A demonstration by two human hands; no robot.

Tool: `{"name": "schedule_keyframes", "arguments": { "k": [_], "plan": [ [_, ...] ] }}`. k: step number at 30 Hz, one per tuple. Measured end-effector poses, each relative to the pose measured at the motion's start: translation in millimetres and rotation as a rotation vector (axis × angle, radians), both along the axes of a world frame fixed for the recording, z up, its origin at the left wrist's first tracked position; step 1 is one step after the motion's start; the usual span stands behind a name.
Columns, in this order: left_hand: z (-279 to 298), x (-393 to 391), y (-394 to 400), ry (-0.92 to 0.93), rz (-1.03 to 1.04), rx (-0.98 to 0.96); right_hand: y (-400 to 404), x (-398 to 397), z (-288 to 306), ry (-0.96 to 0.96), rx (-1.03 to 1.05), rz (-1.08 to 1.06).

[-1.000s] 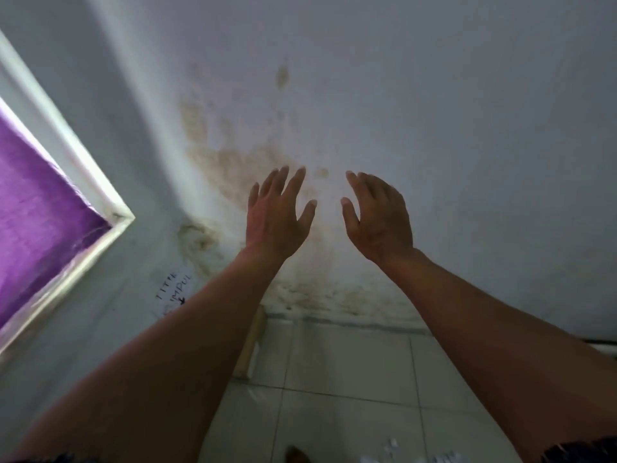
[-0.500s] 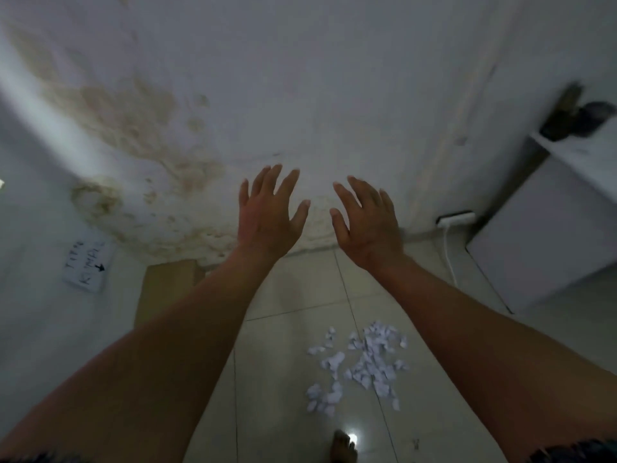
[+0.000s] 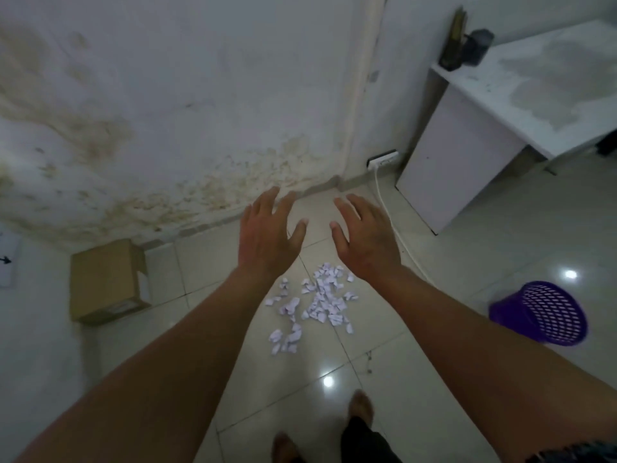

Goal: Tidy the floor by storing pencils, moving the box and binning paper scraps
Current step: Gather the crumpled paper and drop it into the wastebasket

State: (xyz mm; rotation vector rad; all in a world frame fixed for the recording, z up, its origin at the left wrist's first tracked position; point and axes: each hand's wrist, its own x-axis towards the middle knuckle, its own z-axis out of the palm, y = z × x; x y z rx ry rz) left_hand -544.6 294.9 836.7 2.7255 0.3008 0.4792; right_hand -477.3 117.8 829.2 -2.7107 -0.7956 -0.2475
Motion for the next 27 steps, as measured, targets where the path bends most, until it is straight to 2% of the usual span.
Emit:
{"name": "schedule_keyframes", "arguments": {
  "k": [7,15,20,27],
  "plan": [
    [-42,10,-68,0.067,0.027,-0.05,-68,19,-40,0.085,0.014,0.008],
    [-124,49,-142,0.184,0.184,-0.112,-131,82,-115,0.229,-0.024,0.153],
    [-213,77,-169,0.245,0.253,-0.177,-143,116,-202,0.295,-0.062,0.217],
    [-402,107,-166,0.305,0.267,-0.216,-148,145,-395,0.333,-0.083,0.242]
  ]
}}
